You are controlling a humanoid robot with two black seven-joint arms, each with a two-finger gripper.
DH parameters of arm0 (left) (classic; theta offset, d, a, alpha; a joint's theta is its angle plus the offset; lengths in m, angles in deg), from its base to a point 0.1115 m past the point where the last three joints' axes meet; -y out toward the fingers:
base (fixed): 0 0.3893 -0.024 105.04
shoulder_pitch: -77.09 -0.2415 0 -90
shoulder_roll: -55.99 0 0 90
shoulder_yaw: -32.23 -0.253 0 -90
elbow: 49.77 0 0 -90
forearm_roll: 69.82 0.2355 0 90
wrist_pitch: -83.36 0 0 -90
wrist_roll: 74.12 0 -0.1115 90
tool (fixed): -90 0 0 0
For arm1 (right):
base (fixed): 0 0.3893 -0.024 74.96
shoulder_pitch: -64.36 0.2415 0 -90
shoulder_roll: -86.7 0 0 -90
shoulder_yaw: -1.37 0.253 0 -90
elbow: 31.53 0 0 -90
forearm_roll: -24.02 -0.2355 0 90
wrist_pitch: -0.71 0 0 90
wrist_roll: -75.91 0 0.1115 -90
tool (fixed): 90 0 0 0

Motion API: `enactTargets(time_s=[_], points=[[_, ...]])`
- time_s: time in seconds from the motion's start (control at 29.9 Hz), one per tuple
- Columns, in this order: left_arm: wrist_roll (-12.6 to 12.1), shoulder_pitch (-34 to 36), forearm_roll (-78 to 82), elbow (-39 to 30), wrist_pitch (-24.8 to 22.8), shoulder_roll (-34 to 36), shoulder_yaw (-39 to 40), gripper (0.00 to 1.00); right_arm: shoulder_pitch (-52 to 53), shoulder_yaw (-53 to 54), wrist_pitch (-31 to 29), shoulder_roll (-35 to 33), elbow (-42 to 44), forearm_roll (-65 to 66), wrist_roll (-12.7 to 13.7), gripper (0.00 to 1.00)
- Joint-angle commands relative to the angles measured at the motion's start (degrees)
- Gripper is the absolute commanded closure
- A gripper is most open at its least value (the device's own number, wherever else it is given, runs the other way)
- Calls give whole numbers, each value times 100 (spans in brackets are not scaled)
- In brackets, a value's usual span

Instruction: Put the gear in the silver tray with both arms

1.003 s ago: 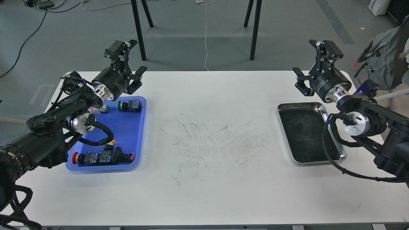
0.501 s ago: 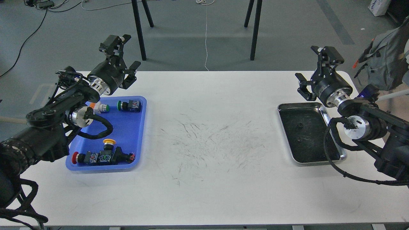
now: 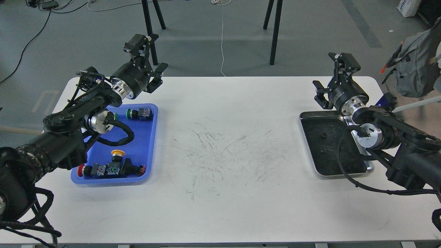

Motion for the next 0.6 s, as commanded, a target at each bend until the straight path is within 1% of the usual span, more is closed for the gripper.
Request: enactTargets(time_s=[0.0,0.1,0.2,0.27,0.4,0.53,0.57], points=[[-51,161,21,4,-173,-16,-176,0,43,28,-62,7,13,-20,70,1],[-157,390,-58,126,-235,-25,-195,0,113,63,-62,7,13,-38,184,1],[-183,408,-76,469,-226,-209,-133,0,122,282,-71,7,40,-73,334,1],[-166,408,-94,566,-235,-411,-116,0,122,475,-71,16,57,-73,474,1],[-166,250,-366,646,-278,-377,235,0,114,651,-80,33,40,-82,826,1],[10,-66,-463,628,-577,-219,315,0,61,775,-158,51,4,-90,862,1],[106,-119,-489,619,-700,-131,324,0,61,801,-263,51,-4,-90,862,1]])
